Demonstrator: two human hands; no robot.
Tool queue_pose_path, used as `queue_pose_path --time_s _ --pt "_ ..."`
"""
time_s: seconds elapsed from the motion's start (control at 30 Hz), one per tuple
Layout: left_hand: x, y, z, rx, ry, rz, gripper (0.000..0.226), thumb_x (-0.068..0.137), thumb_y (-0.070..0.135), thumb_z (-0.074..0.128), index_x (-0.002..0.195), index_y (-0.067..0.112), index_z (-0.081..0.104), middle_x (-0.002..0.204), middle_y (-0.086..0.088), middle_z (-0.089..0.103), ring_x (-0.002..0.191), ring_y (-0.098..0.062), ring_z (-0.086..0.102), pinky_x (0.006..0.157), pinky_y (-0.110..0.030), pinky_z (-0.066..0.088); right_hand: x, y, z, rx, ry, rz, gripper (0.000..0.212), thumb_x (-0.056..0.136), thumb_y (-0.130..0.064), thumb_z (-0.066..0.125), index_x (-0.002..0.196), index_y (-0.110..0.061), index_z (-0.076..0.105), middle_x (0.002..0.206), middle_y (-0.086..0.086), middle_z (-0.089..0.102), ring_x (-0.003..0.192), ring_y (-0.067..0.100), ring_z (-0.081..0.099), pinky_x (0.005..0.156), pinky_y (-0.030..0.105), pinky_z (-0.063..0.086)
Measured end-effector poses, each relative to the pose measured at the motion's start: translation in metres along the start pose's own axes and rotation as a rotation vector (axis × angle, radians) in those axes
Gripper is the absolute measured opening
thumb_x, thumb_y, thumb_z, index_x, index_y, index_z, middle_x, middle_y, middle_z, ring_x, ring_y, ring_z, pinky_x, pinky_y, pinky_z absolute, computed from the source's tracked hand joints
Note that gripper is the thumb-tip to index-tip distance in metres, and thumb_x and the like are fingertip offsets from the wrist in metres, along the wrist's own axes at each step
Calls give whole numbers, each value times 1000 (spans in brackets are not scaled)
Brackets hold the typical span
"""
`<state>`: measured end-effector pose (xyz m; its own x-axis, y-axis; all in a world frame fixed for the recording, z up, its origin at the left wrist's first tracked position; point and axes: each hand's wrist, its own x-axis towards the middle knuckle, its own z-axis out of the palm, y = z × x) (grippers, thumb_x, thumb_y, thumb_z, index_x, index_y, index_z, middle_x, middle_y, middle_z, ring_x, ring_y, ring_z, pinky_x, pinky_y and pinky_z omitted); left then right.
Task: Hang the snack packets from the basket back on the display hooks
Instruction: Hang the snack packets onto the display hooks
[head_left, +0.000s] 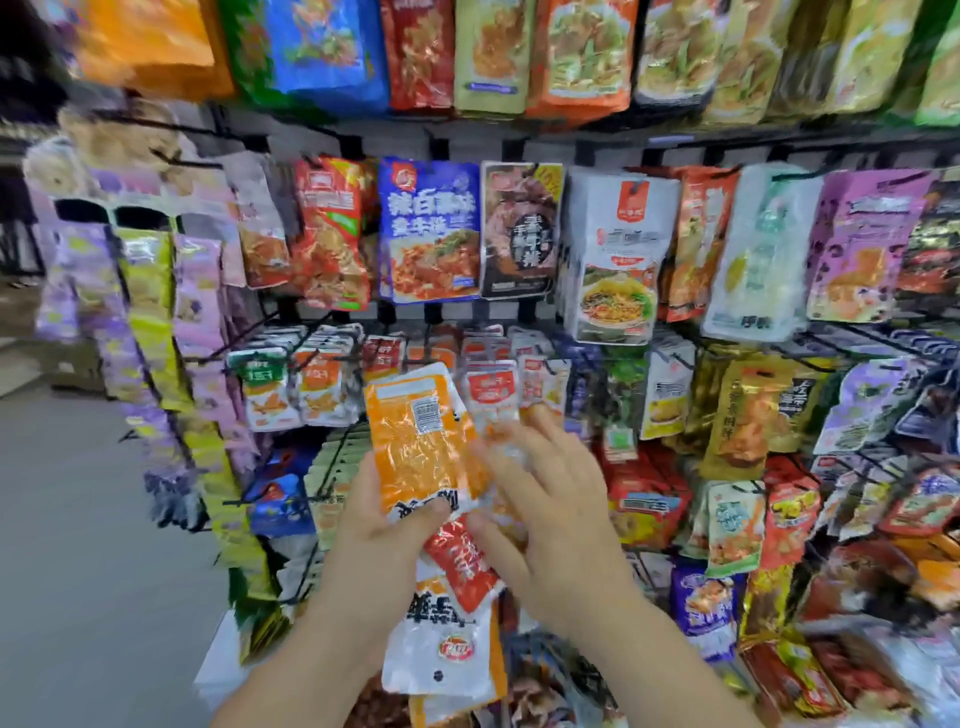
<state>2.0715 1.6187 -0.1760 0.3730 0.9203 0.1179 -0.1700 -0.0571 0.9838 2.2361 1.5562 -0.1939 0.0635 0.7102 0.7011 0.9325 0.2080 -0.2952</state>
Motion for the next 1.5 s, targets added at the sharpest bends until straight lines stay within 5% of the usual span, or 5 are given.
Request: queue_pose_path --time_s 0.2,0.53,0.77,1.23,1.5 --pt "19 5 -87 -25 22 10 49 101 5 63 125 47 51 111 48 59 113 18 55 91 -8 44 36 -59 63 13 -187 -26 62 104 -65 33 152 -27 43 123 3 57 115 26 54 97 46 49" --pt "52 -11 -165 -80 30 -157 82 99 19 69 163 42 23 164 29 23 154 -5 24 124 -45 26 51 -104 112 -34 -379 264 90 84 -84 47 157 -37 25 96 -11 59 93 12 54 78 29 44" --pt "71 -28 -188 -22 72 -187 79 74 45 79 145 55 44 154 17 52 144 -20 48 118 -59 37 60 -75 126 438 -138 706 33 96 -45 66 79 -18 60 62 -5 59 50 7 51 50 29 41" --pt "98 -27 -155 30 127 -78 61 98 7 66 140 48 52 140 23 61 130 -4 57 117 -45 39 106 -33 143 896 39 803 45 104 -30 60 143 -41 43 67 -13 59 65 17 55 61 39 48" --pt "100 -32 -158 80 151 -115 83 69 51 77 146 54 44 156 16 50 145 -22 47 117 -61 37 130 -30 142 882 75 706 18 104 -22 57 91 -31 65 66 -7 53 64 19 45 62 42 42"
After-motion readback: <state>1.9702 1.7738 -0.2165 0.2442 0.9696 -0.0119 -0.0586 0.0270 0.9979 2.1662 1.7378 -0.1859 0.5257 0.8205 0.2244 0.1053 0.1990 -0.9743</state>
